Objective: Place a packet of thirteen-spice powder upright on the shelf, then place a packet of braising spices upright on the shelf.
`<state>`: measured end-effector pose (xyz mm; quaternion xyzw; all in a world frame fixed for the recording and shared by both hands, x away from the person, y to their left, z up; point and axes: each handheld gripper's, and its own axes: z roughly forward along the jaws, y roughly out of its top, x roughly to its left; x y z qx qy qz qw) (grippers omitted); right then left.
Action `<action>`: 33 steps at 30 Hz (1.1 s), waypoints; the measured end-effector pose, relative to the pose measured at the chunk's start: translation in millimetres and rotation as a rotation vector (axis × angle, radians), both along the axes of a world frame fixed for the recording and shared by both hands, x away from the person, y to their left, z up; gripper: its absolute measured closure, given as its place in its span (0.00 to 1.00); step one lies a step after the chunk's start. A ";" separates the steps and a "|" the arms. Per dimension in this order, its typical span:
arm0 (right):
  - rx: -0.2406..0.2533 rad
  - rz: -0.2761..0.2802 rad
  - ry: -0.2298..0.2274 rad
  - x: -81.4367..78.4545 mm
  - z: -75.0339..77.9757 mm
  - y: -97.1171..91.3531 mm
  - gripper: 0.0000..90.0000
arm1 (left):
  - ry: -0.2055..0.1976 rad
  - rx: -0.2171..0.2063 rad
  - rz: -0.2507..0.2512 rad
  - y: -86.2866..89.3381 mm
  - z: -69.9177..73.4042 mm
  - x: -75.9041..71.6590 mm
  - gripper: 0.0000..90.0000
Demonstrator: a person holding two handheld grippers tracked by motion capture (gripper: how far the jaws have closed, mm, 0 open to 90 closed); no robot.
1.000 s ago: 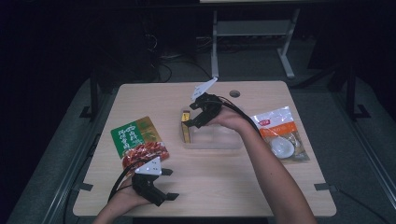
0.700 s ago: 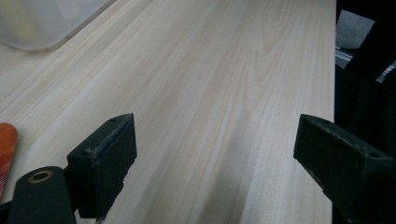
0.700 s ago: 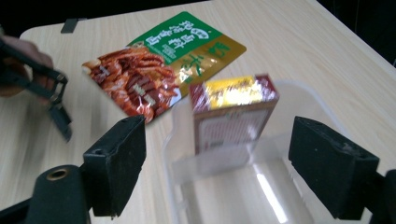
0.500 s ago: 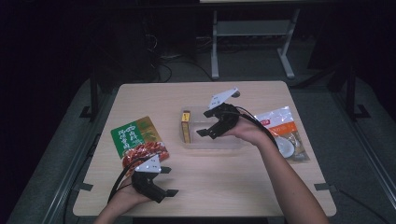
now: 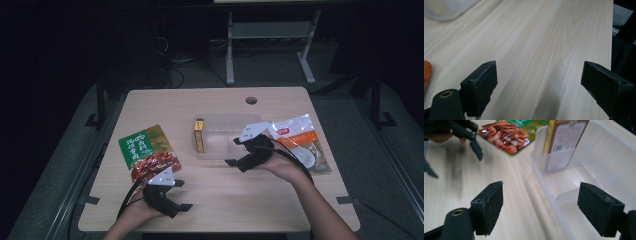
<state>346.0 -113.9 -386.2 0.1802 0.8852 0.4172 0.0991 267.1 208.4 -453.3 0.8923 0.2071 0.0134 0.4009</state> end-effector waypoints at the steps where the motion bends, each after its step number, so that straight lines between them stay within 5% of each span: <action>1: 0.000 -0.004 0.015 -5.2 -3.0 -3.3 0.23 | 0.001 0.001 0.002 -0.1 0.0 0.0 0.15; 13: -0.001 -0.088 0.091 -45.4 -32.9 -35.8 0.22 | 0.006 0.018 0.066 2.2 -0.9 2.9 0.15; 22: -0.010 -0.134 0.137 -63.9 -51.0 -62.7 0.22 | -0.034 0.025 0.150 11.6 6.5 7.0 0.23; 26: -0.010 -0.137 0.138 -61.8 -54.3 -61.9 0.22 | -0.057 0.023 0.214 19.5 11.6 13.1 0.33; 33: -0.042 -0.117 0.135 -60.7 -56.7 -57.1 0.21 | -0.096 0.039 0.330 28.5 22.4 39.3 0.72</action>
